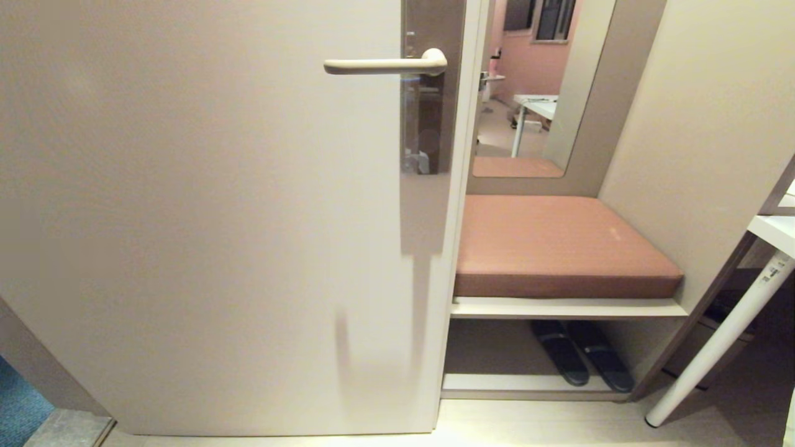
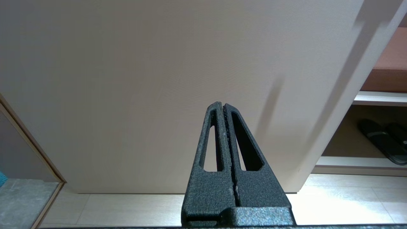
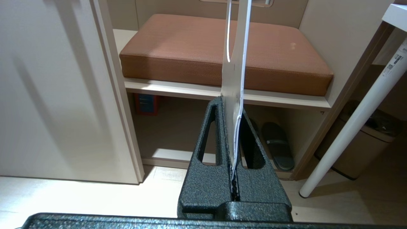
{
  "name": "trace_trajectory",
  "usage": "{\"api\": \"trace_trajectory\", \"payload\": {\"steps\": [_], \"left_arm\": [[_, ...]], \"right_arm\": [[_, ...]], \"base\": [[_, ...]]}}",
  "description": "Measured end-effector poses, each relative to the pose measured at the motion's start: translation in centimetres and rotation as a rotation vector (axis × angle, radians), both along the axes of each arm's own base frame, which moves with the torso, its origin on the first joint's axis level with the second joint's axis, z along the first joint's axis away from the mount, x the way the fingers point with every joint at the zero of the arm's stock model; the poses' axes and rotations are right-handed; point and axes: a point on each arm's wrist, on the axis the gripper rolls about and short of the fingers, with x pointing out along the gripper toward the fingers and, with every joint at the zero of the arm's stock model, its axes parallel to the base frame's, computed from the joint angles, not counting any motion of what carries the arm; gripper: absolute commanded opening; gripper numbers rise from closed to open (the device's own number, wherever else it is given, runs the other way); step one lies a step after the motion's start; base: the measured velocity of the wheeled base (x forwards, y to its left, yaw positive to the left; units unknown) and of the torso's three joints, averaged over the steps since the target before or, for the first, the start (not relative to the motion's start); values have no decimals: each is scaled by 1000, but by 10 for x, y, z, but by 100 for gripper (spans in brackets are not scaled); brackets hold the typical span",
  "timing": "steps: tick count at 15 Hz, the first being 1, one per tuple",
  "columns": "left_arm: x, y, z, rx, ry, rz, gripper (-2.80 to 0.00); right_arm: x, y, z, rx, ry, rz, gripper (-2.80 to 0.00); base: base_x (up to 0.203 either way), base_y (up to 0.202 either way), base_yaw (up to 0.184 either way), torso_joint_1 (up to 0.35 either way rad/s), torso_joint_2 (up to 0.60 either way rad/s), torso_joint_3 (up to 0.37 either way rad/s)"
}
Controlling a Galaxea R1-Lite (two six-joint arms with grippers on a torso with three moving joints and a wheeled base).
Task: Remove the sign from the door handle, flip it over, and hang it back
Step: Hand it to the other hand
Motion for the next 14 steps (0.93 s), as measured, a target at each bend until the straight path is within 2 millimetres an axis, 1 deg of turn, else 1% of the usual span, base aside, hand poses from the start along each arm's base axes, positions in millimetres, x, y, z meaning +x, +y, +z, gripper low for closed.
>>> {"api": "trace_trajectory", "payload": {"steps": [11,12,14], "left_arm": [[0,0,0,-2,-1,1,-280],[0,0,0,-1,0,1,-280],[0,0,0,-1,-1,3,-280]], "right_arm": [[0,0,0,0,0,-1,-280],[0,0,0,0,-1,0,-280],[0,0,0,0,0,0,-280]], "base": [[0,0,0,0,0,0],[-1,-86,-12,2,6,2],[0,-179,-2,2,2,1]]}}
